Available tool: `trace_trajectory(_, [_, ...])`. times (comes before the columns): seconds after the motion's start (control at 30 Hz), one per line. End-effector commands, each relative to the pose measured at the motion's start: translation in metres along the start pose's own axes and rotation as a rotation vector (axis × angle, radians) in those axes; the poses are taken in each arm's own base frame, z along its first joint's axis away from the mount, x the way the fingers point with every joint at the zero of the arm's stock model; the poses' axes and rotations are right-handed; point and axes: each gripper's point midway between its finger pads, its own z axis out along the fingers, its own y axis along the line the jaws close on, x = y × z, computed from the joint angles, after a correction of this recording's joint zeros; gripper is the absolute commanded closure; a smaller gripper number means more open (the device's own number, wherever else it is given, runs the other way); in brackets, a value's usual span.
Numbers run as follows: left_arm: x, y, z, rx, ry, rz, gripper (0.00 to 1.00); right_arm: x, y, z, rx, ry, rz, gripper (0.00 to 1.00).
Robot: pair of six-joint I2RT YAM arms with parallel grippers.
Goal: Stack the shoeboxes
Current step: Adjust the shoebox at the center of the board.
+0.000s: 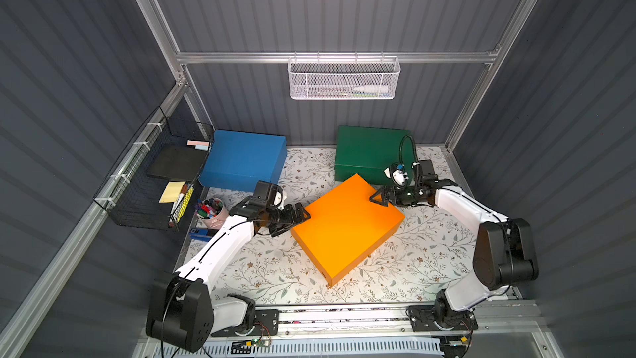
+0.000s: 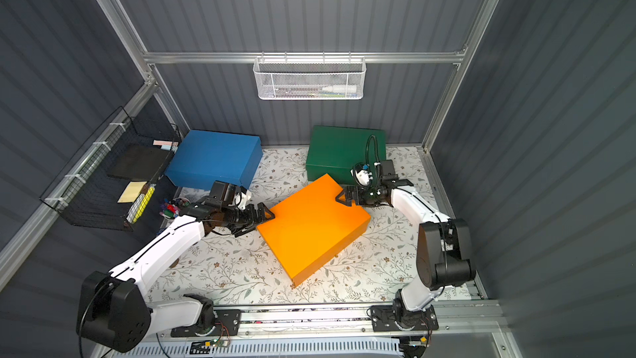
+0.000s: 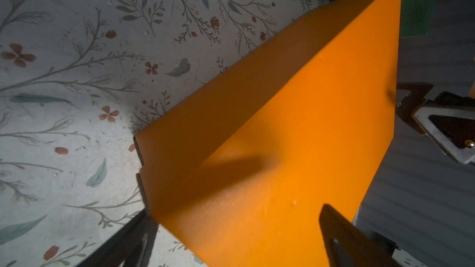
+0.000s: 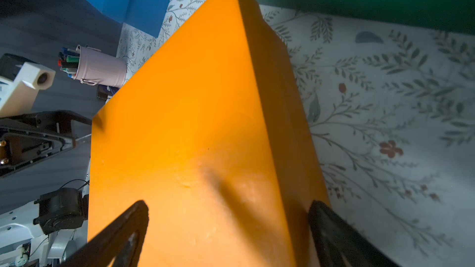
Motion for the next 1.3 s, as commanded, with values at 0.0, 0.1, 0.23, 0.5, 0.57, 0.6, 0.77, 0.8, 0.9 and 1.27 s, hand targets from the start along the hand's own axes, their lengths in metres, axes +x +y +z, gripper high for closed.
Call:
trace_trajectory(0.0, [-0.018,-0.021,-0.001,0.053,-0.037,0.070,0.00,0.016,0.005,-0.005,0.005,0.017,0.030,0.01])
trace_trajectory(0.1, [-0.032,-0.026,0.003,0.055,-0.058,0.092,0.00,0.024,0.004,-0.013,0.049,0.010,0.063,0.01])
trace_trajectory(0.23, [-0.057,-0.039,0.010,0.063,-0.087,0.134,0.00,0.036,-0.003,-0.024,0.119,-0.022,0.129,0.01])
trace_trajectory(0.5, [-0.088,-0.059,0.041,0.062,-0.085,0.214,0.00,0.066,-0.015,-0.039,0.231,-0.034,0.311,0.01])
trace_trajectory(0.57, [-0.089,-0.063,0.051,0.058,-0.072,0.235,0.00,0.073,-0.017,-0.043,0.258,-0.035,0.332,0.01])
trace_trajectory(0.6, [-0.087,-0.066,0.056,0.059,-0.063,0.246,0.00,0.076,-0.018,-0.046,0.276,-0.038,0.342,0.01])
trace_trajectory(0.77, [-0.085,-0.071,0.074,0.021,-0.070,0.285,0.01,0.086,-0.019,-0.059,0.317,-0.074,0.405,0.01])
trace_trajectory(0.8, [-0.085,-0.070,0.076,0.012,-0.075,0.288,0.01,0.088,-0.019,-0.060,0.318,-0.080,0.412,0.01])
trace_trajectory(0.9, [-0.089,-0.070,0.075,-0.005,-0.096,0.300,0.01,0.091,-0.019,-0.063,0.325,-0.096,0.434,0.01])
trace_trajectory(1.27, [-0.125,-0.080,0.038,-0.126,-0.264,0.405,0.00,0.074,-0.051,-0.110,0.649,-0.187,0.365,0.01])
